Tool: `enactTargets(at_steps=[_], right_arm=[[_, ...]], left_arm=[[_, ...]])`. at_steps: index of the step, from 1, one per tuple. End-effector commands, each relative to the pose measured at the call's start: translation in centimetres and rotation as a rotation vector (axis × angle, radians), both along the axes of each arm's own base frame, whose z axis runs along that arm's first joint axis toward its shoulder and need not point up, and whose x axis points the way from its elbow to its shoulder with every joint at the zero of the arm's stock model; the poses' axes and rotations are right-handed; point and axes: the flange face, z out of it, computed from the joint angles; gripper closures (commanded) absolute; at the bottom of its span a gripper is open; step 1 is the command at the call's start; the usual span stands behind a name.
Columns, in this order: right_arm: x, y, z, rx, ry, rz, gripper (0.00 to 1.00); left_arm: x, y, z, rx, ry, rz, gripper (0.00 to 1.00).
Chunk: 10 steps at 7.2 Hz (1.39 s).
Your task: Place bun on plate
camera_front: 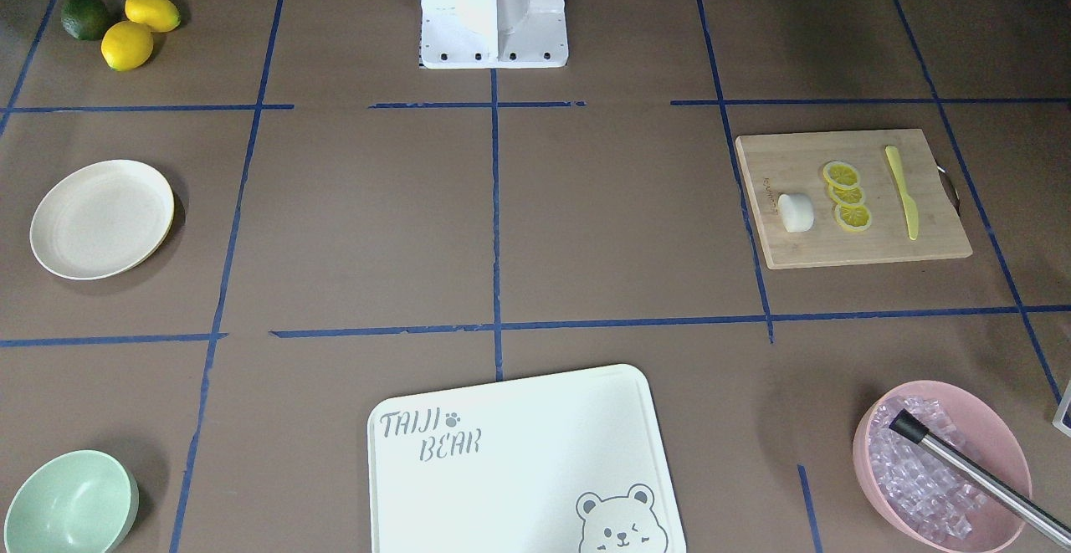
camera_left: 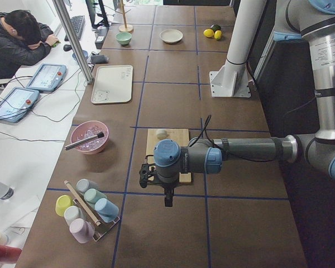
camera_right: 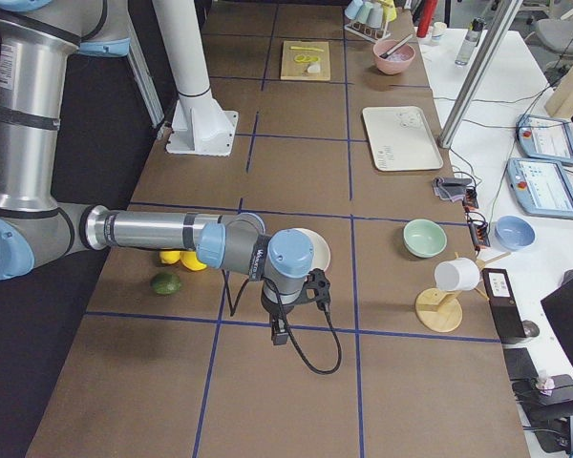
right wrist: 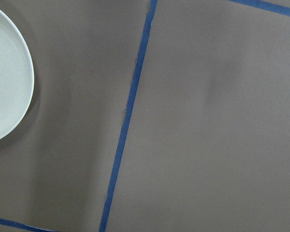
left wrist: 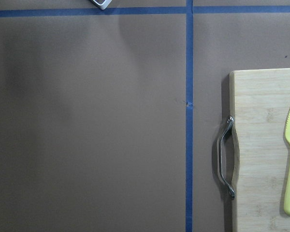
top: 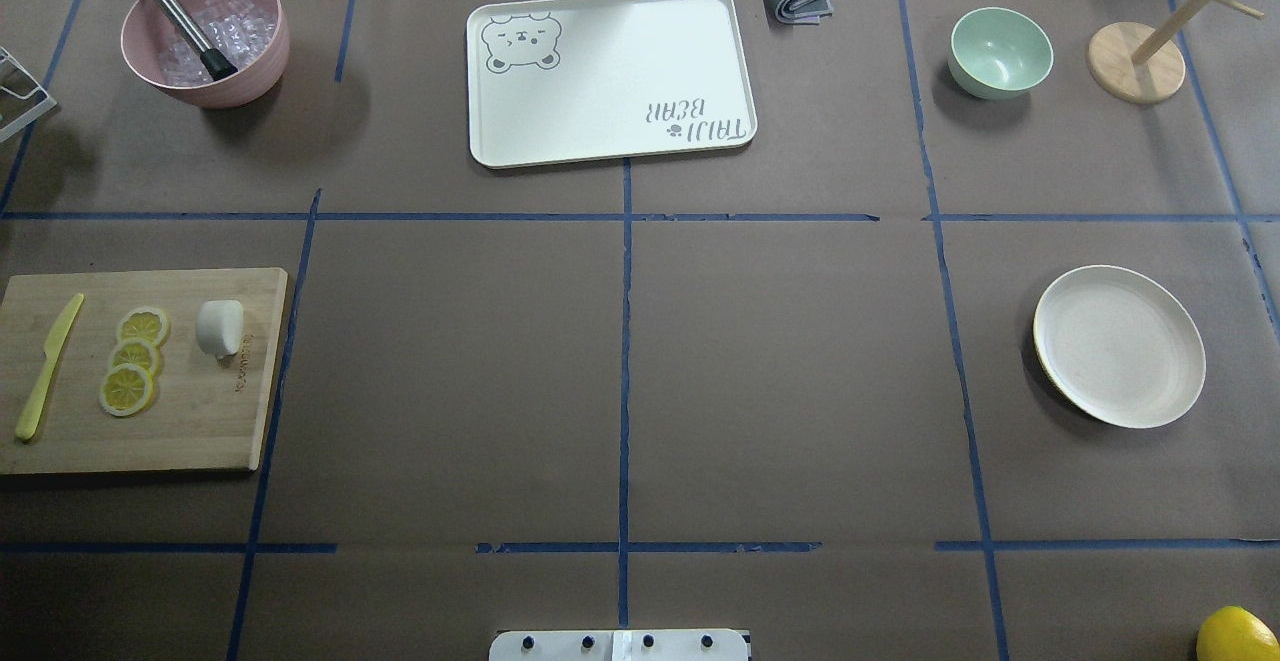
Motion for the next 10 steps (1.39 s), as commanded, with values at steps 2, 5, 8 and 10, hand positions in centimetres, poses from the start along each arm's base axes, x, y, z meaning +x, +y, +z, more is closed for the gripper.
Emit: enactTargets(at_steps=[2,5,8,10], right_arm=[[0.0,0.0,0.0,0.003,0.0,-0.001,0.0],[-4.4,-2.4,-1.4,0.045,-0.022,0.062,0.0],[-11.7,-3.2,1.8,0.103,-0.09,0.144,0.0],[-17.8,-1.9,2.4,0.087,-0.165,0.173,0.01]], left_arm=[[0.3,0.1,0.1,-0.002,0.0,0.009,0.0],[0.7,0.1,0.1,-0.002,0.0,0.018,0.0],[0.9,0.0,-0.2,0.006,0.0,0.023,0.0],[0.9,-0.1,-0.4,0.011,0.0,0.023,0.0]])
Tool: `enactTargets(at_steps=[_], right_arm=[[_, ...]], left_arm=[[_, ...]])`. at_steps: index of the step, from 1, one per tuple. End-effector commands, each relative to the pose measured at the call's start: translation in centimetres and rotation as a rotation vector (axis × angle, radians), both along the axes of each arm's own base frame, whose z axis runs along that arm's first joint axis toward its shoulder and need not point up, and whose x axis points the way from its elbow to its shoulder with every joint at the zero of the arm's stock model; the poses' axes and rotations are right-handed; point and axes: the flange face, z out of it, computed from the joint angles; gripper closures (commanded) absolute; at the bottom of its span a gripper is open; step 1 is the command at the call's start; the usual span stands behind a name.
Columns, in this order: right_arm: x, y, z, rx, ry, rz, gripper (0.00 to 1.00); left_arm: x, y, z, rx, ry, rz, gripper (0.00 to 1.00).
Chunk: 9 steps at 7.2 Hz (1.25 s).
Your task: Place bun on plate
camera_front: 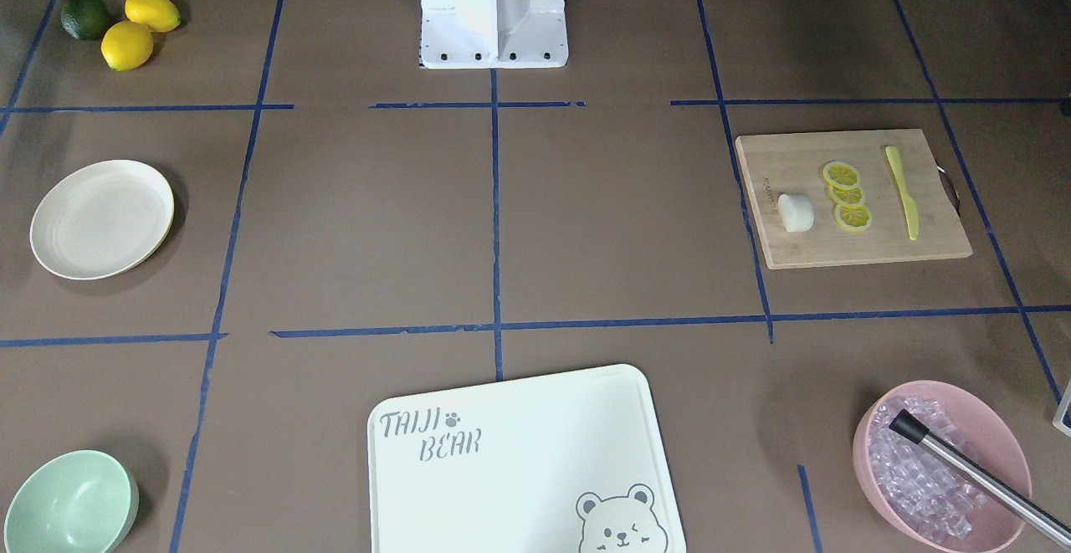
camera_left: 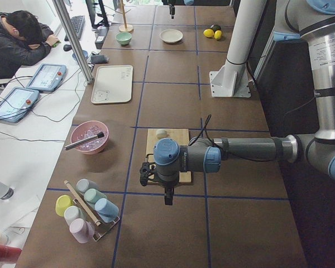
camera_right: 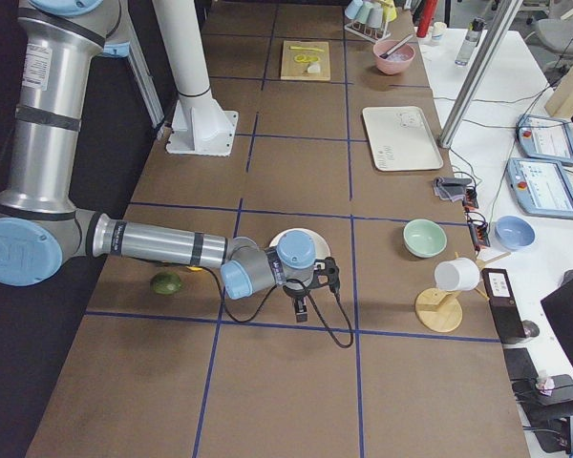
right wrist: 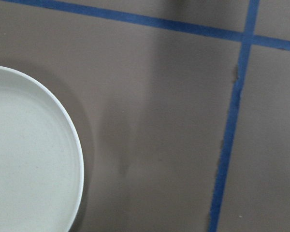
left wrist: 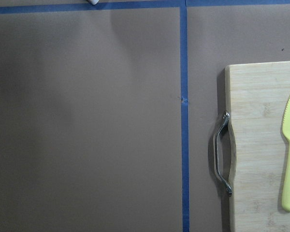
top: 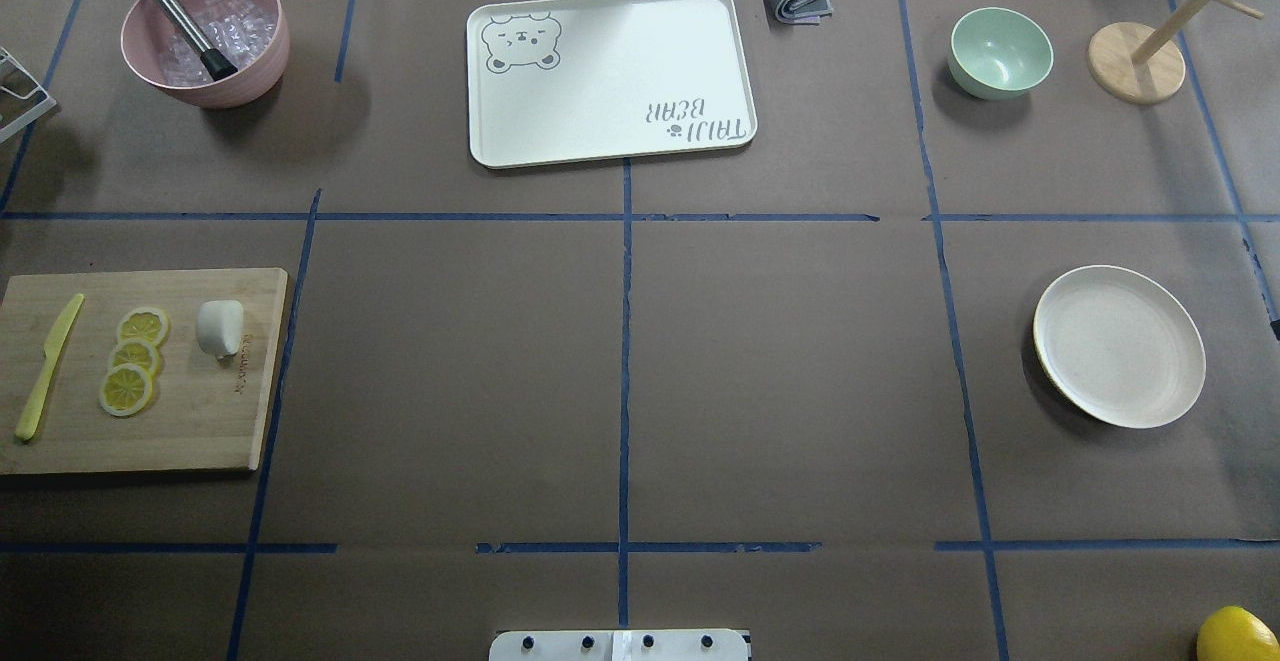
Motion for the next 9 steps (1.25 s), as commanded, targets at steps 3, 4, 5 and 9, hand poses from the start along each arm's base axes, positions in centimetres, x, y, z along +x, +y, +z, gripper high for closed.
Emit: enactTargets(at_steps=[3,4,5,9], right_arm=[[-6.1,1.8,0.0,-0.034,-0.098,0.061,0.1],[-6.6,1.9,0.0,-0.046,-0.098,0.057,0.16],[-7.2,1.9,-0.1,-0.083,-0.1,0.081,0.24],[-8.5,1.6,-0.3,-0.11,-0.08,0.121,0.84]], left_arm=[[0.0,0.0,-0.2,0.005,0.0,0.0,0.0],[0.0,0.0,-0.2,0.005,0.0,0.0,0.0],[0.0,0.0,-0.2,0.005,0.0,0.0,0.0],[0.0,0.0,-0.1,0.004,0.0,0.0,0.0]])
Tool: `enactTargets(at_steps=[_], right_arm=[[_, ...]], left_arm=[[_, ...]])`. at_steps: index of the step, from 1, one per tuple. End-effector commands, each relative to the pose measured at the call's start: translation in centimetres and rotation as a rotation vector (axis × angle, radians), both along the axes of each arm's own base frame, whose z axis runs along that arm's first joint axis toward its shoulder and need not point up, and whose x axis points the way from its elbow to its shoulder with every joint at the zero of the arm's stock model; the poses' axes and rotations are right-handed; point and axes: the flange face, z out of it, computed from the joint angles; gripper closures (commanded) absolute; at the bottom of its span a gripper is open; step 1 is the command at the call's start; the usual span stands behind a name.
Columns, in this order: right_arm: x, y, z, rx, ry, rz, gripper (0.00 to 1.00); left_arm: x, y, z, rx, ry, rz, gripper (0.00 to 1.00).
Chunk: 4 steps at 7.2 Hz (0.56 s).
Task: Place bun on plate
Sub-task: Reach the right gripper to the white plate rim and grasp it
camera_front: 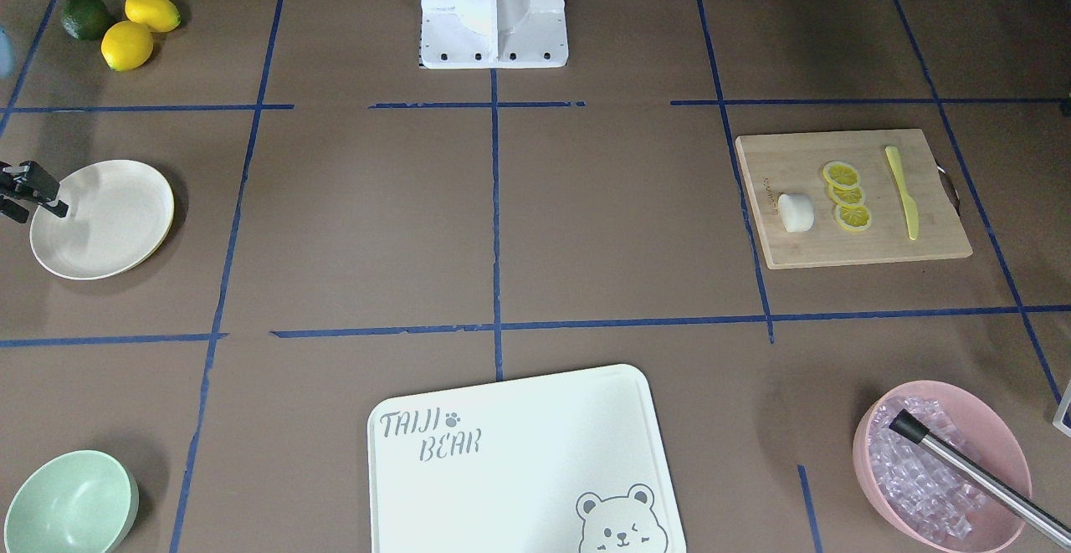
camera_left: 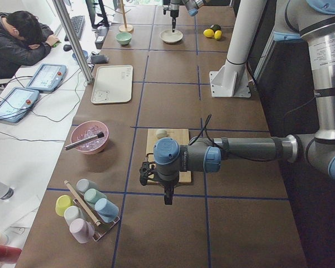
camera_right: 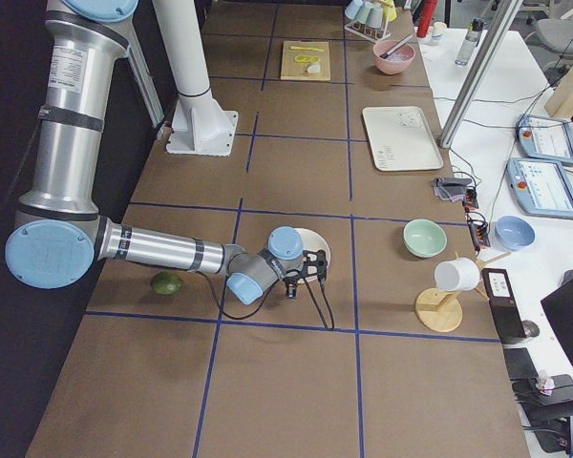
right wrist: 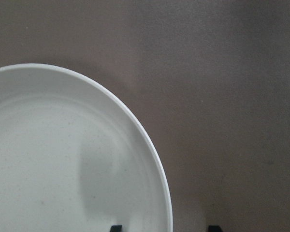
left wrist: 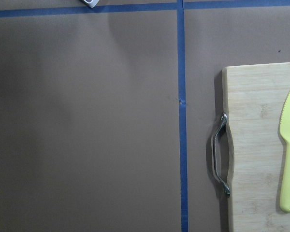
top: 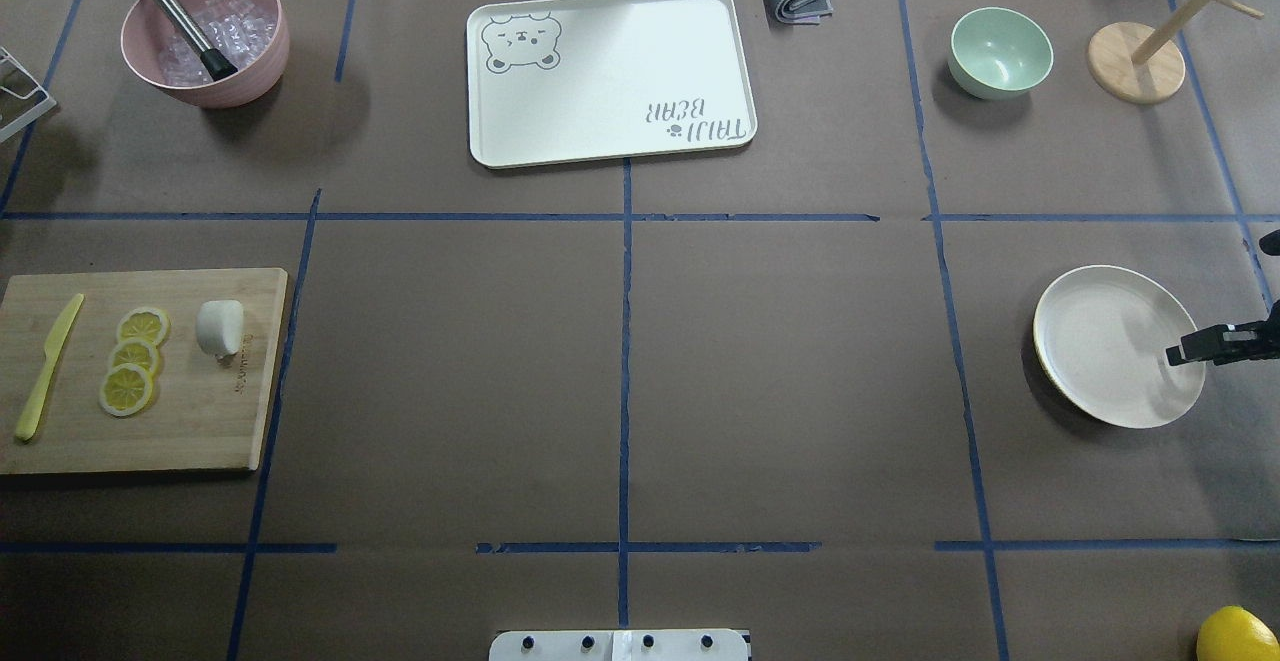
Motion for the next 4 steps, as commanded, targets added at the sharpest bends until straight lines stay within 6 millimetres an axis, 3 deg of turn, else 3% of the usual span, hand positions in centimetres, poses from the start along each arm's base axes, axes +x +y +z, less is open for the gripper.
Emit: enactTargets(at_steps=[1,3,4], right_arm=[[-0.2,-0.1,-0.6,0.01,-0.016,0.002,0.98],[-0.3,-0.1,-1.0,0.02,-0.028,0.002,1.0],[-0.5,-0.2,-3.0,0.043,-0.061,-0.012,1.0]], left_arm=[[0.0,0.0,0.0,0.0,0.0,0.0,0.0],[0.0,0.0,-0.1,0.002,0.0,0.0,0.0],[0.0,0.0,0.0,0.0,0.0,0.0,0.0]])
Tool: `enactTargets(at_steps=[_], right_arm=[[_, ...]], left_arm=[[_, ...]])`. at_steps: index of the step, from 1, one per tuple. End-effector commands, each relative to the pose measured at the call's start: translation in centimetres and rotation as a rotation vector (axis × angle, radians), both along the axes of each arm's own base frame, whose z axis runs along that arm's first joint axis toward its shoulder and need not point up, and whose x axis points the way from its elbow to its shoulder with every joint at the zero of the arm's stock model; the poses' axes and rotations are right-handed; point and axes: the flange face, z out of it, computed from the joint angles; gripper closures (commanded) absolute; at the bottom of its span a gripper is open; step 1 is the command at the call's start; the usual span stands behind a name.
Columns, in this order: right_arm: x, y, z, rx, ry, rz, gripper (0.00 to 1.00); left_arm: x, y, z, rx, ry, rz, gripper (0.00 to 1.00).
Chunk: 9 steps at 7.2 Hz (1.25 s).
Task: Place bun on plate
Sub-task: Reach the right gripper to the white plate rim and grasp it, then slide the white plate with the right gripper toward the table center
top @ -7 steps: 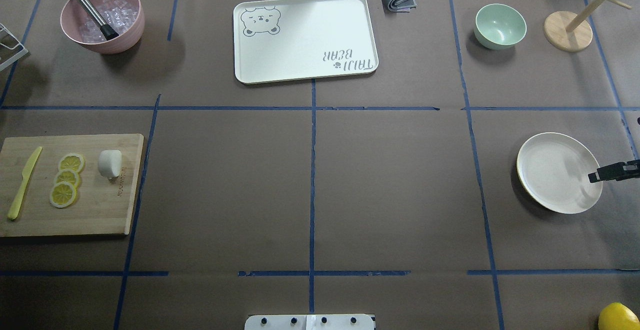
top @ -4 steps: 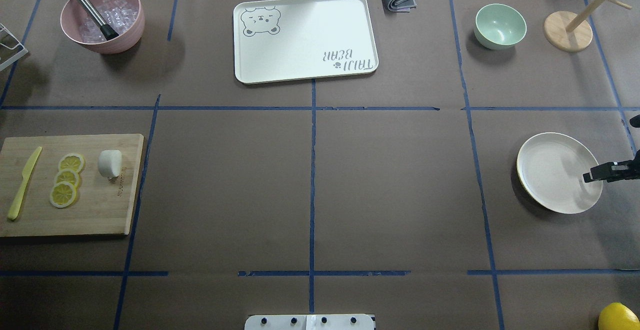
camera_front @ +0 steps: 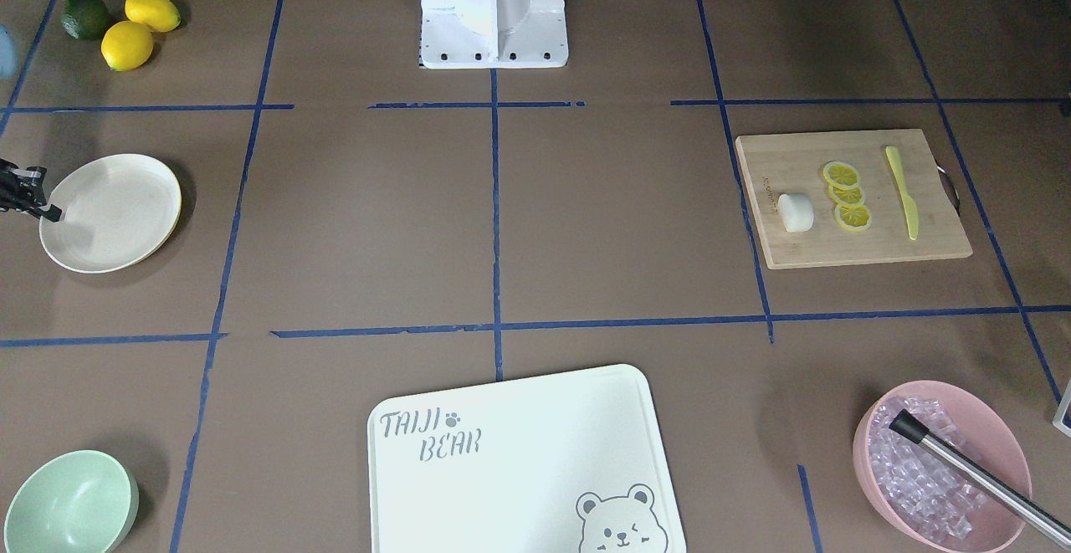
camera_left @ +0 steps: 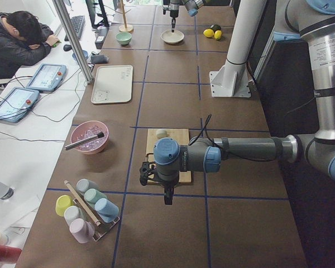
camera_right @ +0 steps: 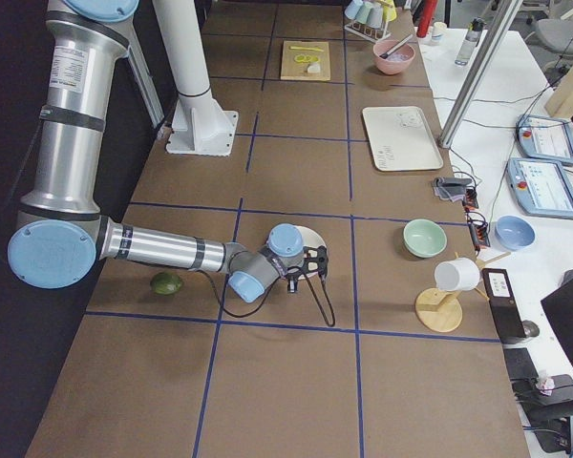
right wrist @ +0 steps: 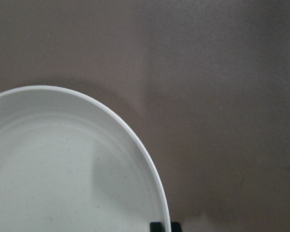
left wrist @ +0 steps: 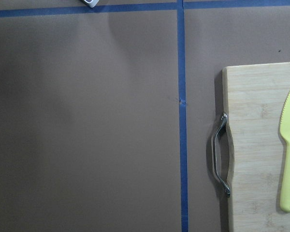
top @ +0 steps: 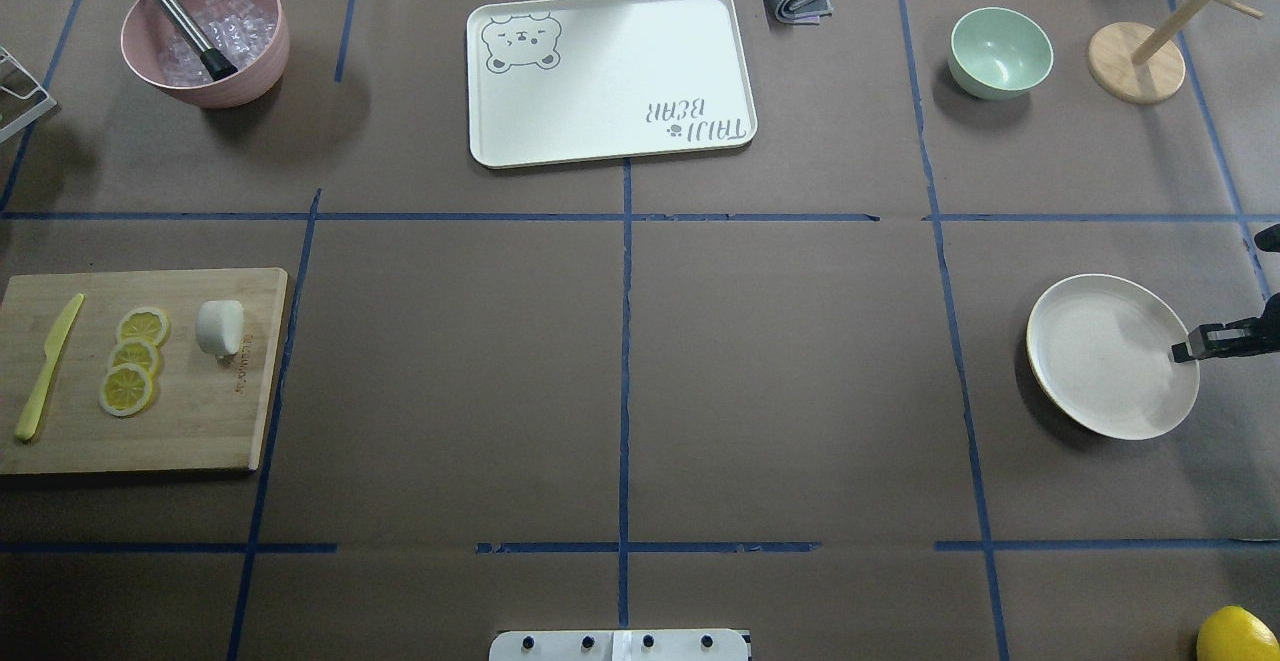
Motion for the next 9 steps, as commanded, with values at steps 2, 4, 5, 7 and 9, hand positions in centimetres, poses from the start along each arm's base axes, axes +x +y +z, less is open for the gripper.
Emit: enactTargets(at_steps=[2,4,5,7,9], right_arm=[[-1.7,-0.1,-8.4,0.082,-0.108,-0.03,1.0],[-7.4,-3.1,-16.6,0.042,-0.225,0.003,1.0],[-12.2,-4.0,-20.9,0.018,-0.274,0.009,1.0],[-21.9,-3.5,-28.4,-0.033,-0.322,0.058,1.0],[-31.5,-3.4,-35.9,-0.055,-0.199,0.098,1.0]], left_arm=[[0.0,0.0,0.0,-0.001,0.0,0.0,0.0],[0.0,0.0,0.0,-0.005,0.0,0.0,0.0],[0.0,0.0,-0.1,-0.004,0.0,0.0,0.0],[0.0,0.0,-0.1,-0.002,0.0,0.0,0.0],[0.0,0.0,-0.1,-0.001,0.0,0.0,0.0]])
